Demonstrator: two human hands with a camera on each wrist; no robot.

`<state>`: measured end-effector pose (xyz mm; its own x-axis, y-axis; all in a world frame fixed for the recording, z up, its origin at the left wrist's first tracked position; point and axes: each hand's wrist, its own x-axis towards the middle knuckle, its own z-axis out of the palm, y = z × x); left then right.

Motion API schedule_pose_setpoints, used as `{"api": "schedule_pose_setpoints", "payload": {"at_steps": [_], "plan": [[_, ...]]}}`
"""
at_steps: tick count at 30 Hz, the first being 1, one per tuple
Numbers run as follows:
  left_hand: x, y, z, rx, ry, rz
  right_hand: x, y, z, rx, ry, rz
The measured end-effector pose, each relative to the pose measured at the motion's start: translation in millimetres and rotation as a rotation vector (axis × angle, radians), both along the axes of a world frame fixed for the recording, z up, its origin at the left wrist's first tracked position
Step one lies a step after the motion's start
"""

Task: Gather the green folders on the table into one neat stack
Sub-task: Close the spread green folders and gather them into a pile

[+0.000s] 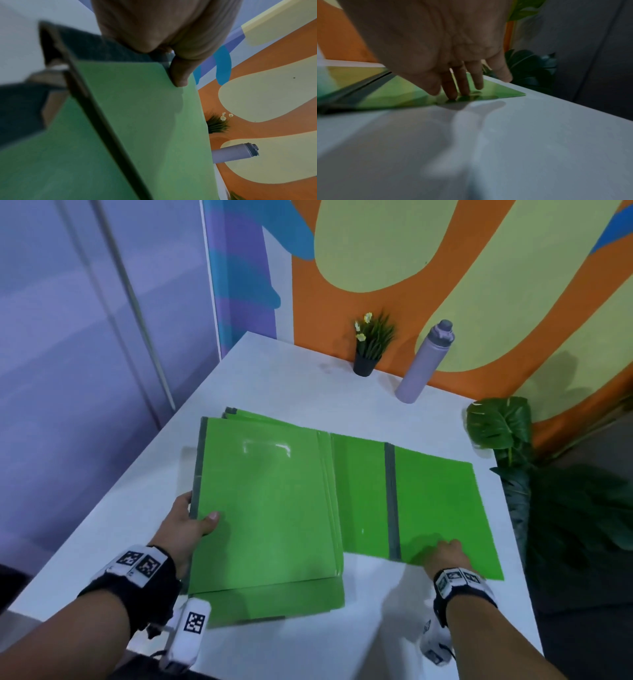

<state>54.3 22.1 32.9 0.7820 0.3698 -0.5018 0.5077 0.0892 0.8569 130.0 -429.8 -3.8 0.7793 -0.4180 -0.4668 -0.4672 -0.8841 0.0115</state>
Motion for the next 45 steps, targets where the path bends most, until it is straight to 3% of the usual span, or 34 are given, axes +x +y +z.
{"api": "schedule_pose_setpoints", "payload": {"at_steps": [4, 10, 14, 18, 22, 26, 29, 31, 32, 34, 36, 37, 40, 43, 45], "plan": [[-3, -6, -7, 0.012, 0.054, -0.06, -6, 20, 11, 0.047, -0.115, 0.041], [-13, -35, -19, 0.208, 0.23, -0.255, -43, 75, -1, -0.012, -0.091, 0.091], [-15, -42, -31, 0.26, 0.316, -0.379, -47, 75, -7, 0.079, -0.116, -0.026], [-7, -42, -38, 0.272, 0.265, -0.398, -30, 66, 18, 0.162, -0.412, -0.119], [-1, -40, -35, 0.209, 0.275, -0.252, -10, 63, 76, 0.192, -0.838, -0.051], [10, -37, -44, 0.071, 0.294, -0.174, -6, 76, 132, 0.213, -0.895, 0.012], [24, -21, -98, -0.087, 0.319, -0.163, -21, 110, 148, 0.22, -1.015, 0.249], [32, -4, -155, -0.169, 0.338, -0.147, -36, 134, 139, 0.167, -0.959, 0.47], [31, 0, -163, -0.242, 0.35, -0.132, -45, 145, 129, 0.143, -0.911, 0.603], [17, -13, -121, -0.303, 0.325, -0.102, -65, 164, 103, 0.194, -0.734, 0.841], [10, -25, -88, -0.301, 0.291, -0.078, -82, 176, 78, 0.289, -0.378, 0.969], [6, -30, -74, -0.282, 0.305, -0.061, -89, 178, 68, 0.278, -0.263, 1.0], [3, -33, -64, -0.3, 0.338, -0.075, -88, 165, 45, 0.293, -0.257, 0.895], [-3, -45, -43, -0.268, 0.352, -0.098, -80, 140, 27, 0.246, -0.079, 0.813], [-5, -49, -38, -0.21, 0.351, -0.141, -83, 137, 19, 0.235, -0.04, 0.869]]}}
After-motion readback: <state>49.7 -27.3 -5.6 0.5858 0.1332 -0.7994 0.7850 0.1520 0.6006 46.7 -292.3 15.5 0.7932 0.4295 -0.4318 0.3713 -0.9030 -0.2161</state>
